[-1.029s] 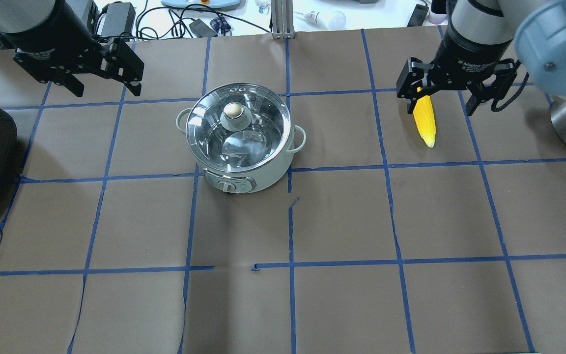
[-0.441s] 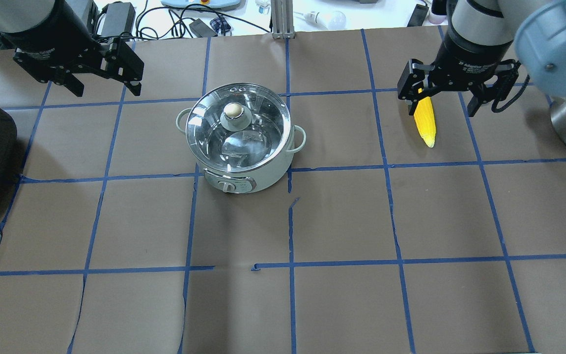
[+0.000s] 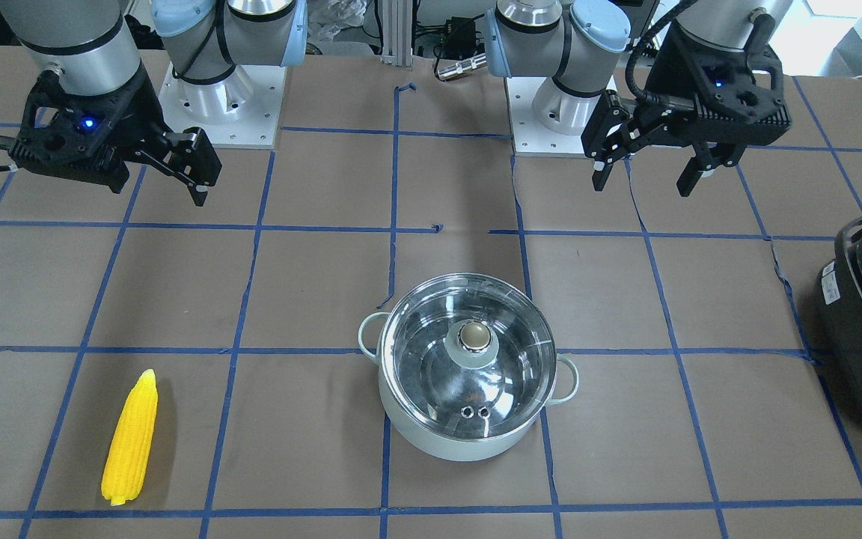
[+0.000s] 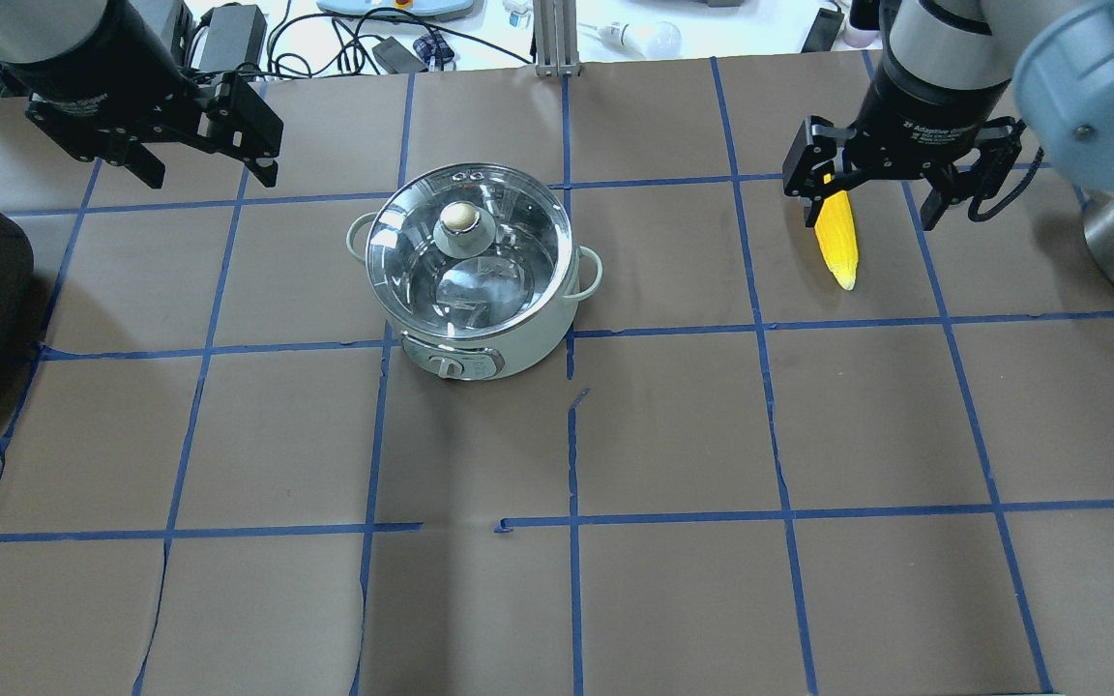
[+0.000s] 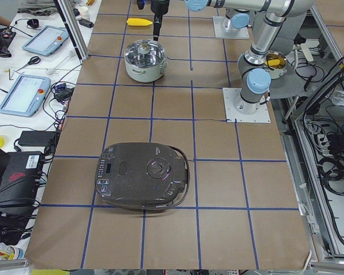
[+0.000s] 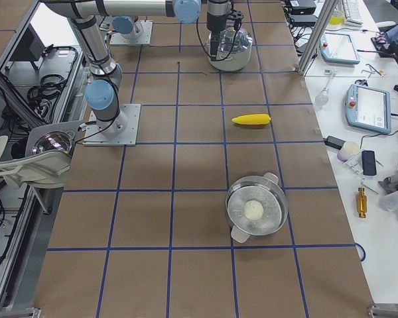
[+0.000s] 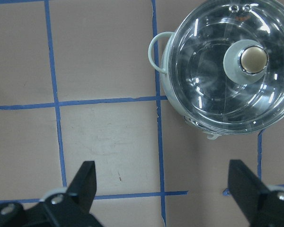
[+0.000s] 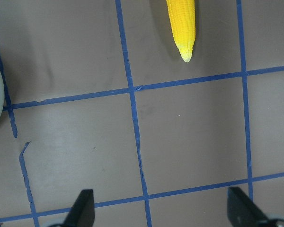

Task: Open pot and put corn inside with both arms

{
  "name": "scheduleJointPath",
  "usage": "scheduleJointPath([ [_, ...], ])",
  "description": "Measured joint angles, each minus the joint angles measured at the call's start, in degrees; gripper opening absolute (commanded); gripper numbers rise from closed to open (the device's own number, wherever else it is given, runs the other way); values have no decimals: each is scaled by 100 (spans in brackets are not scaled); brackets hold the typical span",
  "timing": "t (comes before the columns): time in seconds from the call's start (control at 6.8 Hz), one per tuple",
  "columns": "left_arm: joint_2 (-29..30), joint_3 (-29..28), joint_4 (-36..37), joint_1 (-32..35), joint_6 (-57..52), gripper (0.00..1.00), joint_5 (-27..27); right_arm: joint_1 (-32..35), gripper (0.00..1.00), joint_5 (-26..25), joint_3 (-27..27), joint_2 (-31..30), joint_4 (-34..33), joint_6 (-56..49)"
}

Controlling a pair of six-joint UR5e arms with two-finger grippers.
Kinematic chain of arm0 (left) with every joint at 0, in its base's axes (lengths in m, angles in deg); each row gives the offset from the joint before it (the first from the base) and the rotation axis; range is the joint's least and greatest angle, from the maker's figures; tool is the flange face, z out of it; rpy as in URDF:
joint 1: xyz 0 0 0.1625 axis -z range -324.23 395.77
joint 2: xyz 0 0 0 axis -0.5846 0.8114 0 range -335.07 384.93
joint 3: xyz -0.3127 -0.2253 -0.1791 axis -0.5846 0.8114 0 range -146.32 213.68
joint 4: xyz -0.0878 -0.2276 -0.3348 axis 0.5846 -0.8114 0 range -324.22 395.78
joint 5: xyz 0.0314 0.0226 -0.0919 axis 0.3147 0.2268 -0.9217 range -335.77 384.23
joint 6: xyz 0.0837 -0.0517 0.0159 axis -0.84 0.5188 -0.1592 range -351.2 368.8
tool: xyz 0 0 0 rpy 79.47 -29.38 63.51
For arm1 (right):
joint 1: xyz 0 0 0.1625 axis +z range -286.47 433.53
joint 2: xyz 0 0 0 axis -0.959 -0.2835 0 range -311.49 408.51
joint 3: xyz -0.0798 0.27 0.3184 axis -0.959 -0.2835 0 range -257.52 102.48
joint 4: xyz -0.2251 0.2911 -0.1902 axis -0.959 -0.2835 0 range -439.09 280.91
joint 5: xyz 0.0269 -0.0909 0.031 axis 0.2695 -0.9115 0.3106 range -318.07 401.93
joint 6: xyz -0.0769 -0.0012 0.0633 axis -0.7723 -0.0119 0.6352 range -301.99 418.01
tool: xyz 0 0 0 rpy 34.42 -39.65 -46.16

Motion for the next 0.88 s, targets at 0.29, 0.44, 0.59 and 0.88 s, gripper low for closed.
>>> scheduleJointPath([
  [0.29,1,3,3,0,1,100,-1,0,100,-2,0,1,0,0],
  [0.44,1,4,3,0,1,100,-3,0,100,-2,0,2,0,-2],
  [0.59,1,4,3,0,1,100,-5,-7,100,0,0,9,-6,-11],
  [0.88,28,-16,-1,0,23,100,3,-43,100,19,-20,49,-100,-16],
])
